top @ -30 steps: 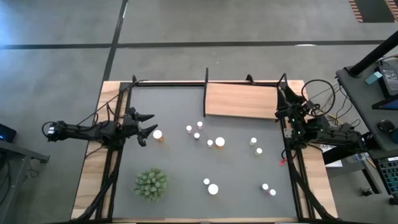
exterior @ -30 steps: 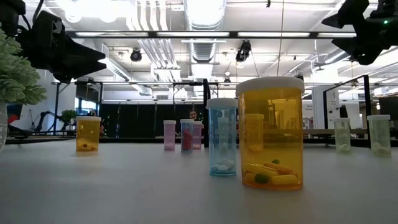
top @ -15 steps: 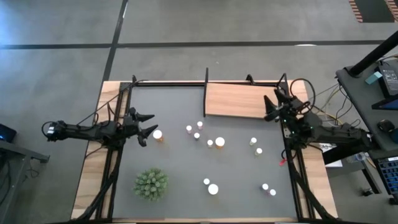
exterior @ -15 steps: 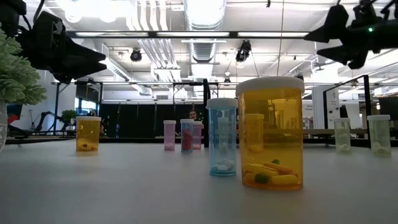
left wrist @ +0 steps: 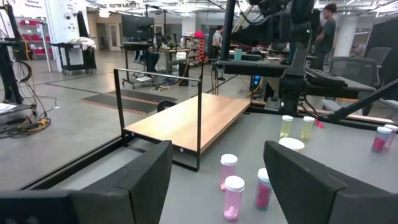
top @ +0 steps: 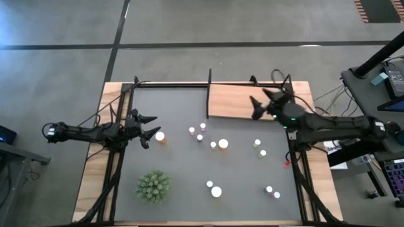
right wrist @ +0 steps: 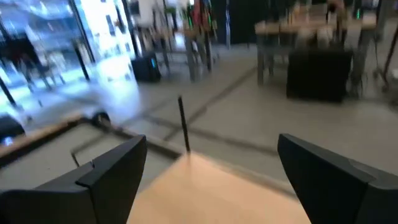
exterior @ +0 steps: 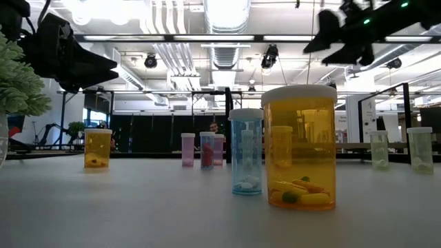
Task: Pick and place medicine bottles onto shelf by color
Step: Put the top right orange pill bottle on the shelf
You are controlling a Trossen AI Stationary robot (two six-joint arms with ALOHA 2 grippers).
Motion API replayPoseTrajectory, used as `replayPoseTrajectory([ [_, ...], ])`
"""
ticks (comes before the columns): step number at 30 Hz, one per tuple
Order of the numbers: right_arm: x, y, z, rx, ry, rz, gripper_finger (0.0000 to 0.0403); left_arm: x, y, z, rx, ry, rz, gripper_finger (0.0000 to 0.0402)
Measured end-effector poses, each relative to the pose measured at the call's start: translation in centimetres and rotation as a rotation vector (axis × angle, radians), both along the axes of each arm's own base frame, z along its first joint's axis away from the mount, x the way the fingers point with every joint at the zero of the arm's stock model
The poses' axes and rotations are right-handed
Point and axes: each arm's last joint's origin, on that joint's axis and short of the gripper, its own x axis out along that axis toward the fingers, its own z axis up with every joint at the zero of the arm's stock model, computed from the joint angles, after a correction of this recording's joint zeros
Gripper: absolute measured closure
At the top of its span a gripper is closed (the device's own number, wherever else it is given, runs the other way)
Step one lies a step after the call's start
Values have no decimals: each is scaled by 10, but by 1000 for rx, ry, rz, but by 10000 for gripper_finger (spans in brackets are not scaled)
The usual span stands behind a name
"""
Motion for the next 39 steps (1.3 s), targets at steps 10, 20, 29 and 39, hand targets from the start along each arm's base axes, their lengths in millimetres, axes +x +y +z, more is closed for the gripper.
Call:
replayPoseTrajectory([
  [10, 38, -6, -22, 234, 56, -95, 51, 1, 0, -1, 2, 18, 0, 164],
  [20, 76, -10, -48, 378, 73, -148, 51, 1, 0, -2, 3, 24, 0, 164],
  [29, 98, -12, -48, 472, 11, -155, 51, 2, 0, -2, 3, 30, 0, 164],
  [39, 106, -10, -25, 733, 186, -298, 51, 3, 0, -4, 5, 44, 0, 164],
])
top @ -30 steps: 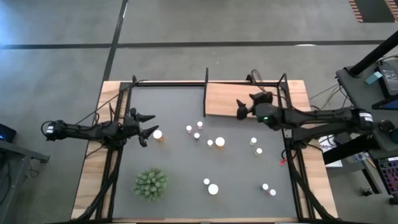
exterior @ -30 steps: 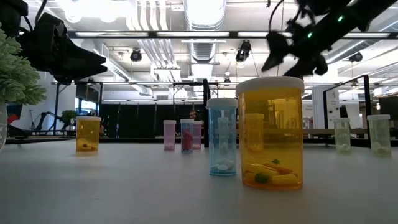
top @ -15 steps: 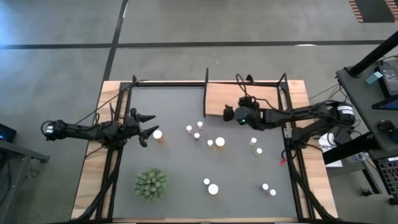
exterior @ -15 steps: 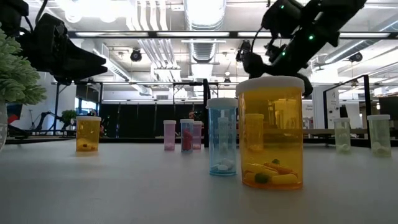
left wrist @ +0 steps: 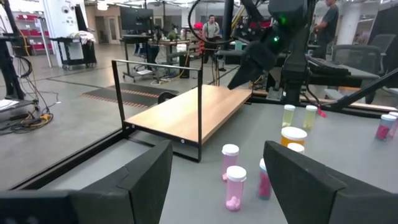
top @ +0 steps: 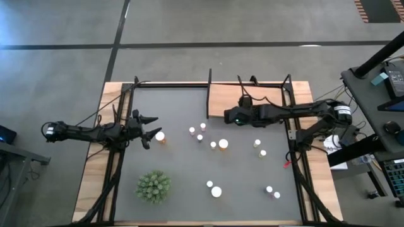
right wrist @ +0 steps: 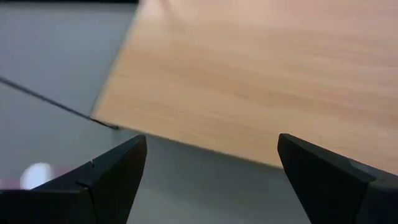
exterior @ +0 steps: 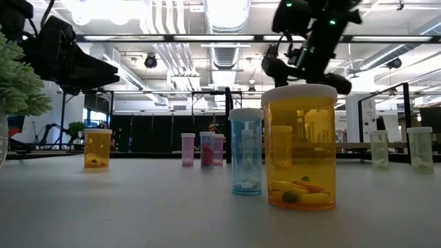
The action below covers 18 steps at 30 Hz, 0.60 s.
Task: Pick and place medicine bottles onto shelf by color
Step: Put the top right orange pill bottle on the shelf
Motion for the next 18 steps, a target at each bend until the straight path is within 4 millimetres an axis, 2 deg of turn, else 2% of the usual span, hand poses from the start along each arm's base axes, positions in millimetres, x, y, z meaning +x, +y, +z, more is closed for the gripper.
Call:
replayPoseTrajectory([
  [6, 26, -1, 15, 146, 97, -60, 51, 0, 0, 0, 1, 5, 0, 164],
  [12, 52, 0, 9, 340, 204, -120, 51, 0, 0, 0, 0, 3, 0, 164],
  [18, 70, 2, -4, 415, 232, -124, 51, 0, 0, 0, 1, 4, 0, 164],
])
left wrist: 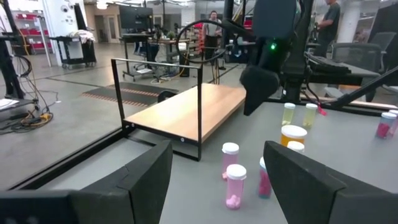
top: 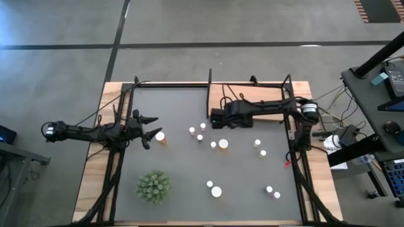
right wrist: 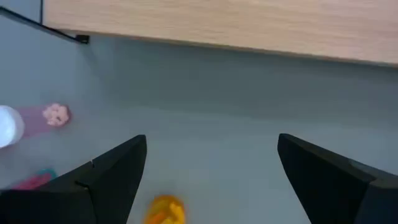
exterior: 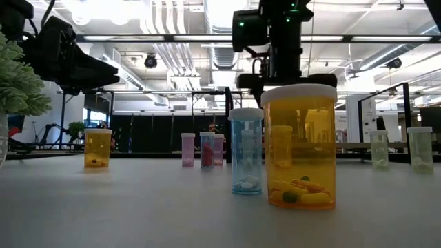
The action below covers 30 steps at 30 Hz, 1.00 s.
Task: Pick and place medicine bottles onto shelf by color
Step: Put the top right orange pill bottle on the shelf
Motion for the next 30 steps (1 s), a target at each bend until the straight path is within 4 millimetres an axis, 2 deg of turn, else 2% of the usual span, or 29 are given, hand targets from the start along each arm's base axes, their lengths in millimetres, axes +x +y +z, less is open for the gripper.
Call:
replayPoseTrajectory([
  [7, 11, 22, -4, 9, -54, -46, 51, 0, 0, 0, 0, -1, 0, 164],
  [13, 12, 41, -5, 20, -80, -137, 51, 0, 0, 0, 0, -1, 0, 164],
  [30, 13, 55, -12, 106, -121, -231, 51, 0, 0, 0, 0, -1, 0, 164],
])
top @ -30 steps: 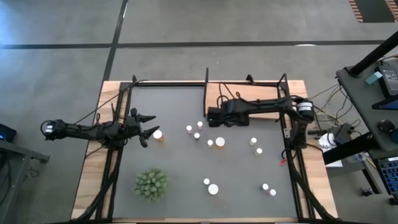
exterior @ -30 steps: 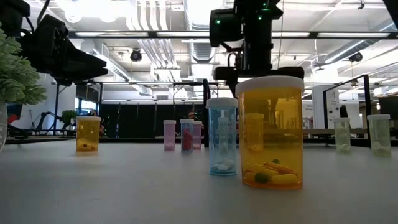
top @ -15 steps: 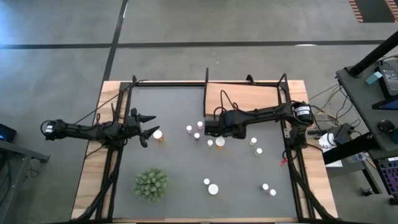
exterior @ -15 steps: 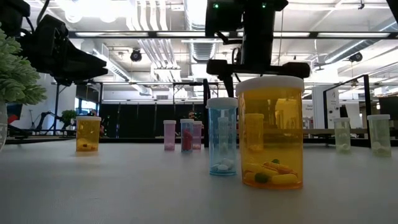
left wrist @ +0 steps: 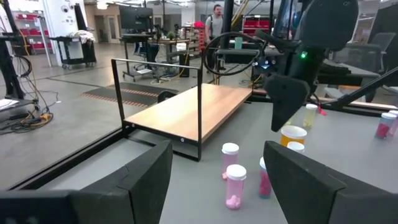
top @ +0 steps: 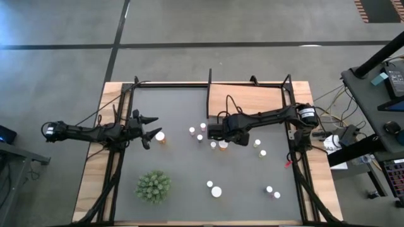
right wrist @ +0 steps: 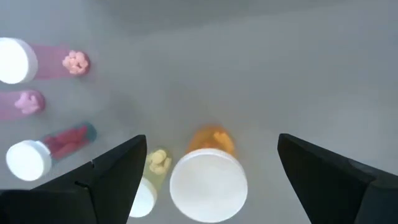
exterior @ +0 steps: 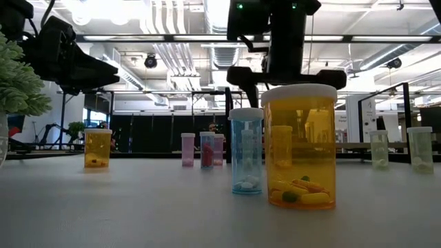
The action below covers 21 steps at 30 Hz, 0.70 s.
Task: Pick and place medicine bottles onto shelf by color
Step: Put the top right orange pill bottle on the shelf
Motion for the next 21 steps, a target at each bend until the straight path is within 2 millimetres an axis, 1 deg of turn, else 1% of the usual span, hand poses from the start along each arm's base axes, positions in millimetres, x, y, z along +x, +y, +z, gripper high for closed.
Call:
replayPoseTrajectory([
  [5, 2, 5, -3, 6, -7, -6, 51, 0, 0, 0, 0, -1, 0, 164],
  [9, 6, 6, -13, 12, 10, -61, 51, 0, 0, 0, 0, 0, 0, 164],
  [12, 9, 6, -20, 13, 15, -66, 51, 0, 0, 0, 0, -1, 0, 164],
  [19, 14, 6, -23, 32, -8, -82, 51, 0, 0, 0, 0, -1, 0, 164],
  [21, 15, 7, -23, 43, -15, -81, 57, 0, 0, 0, 0, 0, 0, 164],
])
